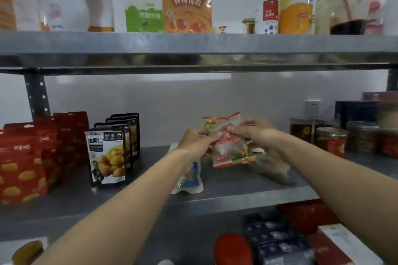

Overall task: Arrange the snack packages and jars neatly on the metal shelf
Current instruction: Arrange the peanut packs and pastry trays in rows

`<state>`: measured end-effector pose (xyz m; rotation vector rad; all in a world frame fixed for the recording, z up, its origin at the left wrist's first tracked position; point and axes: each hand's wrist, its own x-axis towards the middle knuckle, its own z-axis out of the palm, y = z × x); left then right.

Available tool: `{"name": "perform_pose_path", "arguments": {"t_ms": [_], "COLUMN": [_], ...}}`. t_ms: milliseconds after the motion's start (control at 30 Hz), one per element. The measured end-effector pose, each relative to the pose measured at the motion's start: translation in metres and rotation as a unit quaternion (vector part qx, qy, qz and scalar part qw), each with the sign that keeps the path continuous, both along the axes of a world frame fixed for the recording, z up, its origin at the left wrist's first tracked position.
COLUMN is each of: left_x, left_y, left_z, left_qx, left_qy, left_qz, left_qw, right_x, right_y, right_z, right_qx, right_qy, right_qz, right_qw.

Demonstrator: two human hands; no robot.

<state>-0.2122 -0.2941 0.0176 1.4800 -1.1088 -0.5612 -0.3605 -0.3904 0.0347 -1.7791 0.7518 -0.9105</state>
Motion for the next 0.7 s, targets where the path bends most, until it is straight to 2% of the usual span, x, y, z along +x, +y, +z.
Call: {"name": "perform_pose_path", "arguments": {"t_ms": [233, 500, 700], "left_x": [0.012, -0.012, -0.027], "left_y": [-0.088, -0.19, -0.236], "left_z": [0.018, 0.025, 0.008], "left_qx": [0.01, 0.042, 0.088], "left_qy": [-0.043, -0.1, -0.116], "left_qz": [-0.033, -0.05, -0.083], "left_qw": [0.998, 0.993, 0.986], "right_x": [-0.002, -0.03, -0.049], "right_y": [-0.093, -0.196, -0.237], "right_z": [0.012, 0.004, -0.014], "right_qx": [0.008, 0.004, 0.057], "right_qy": [0.011, 0.027, 0.062], "right_qz": [-0.04, -0.1, -0.115], "right_qw": [0.999, 0.995, 0.99]}}
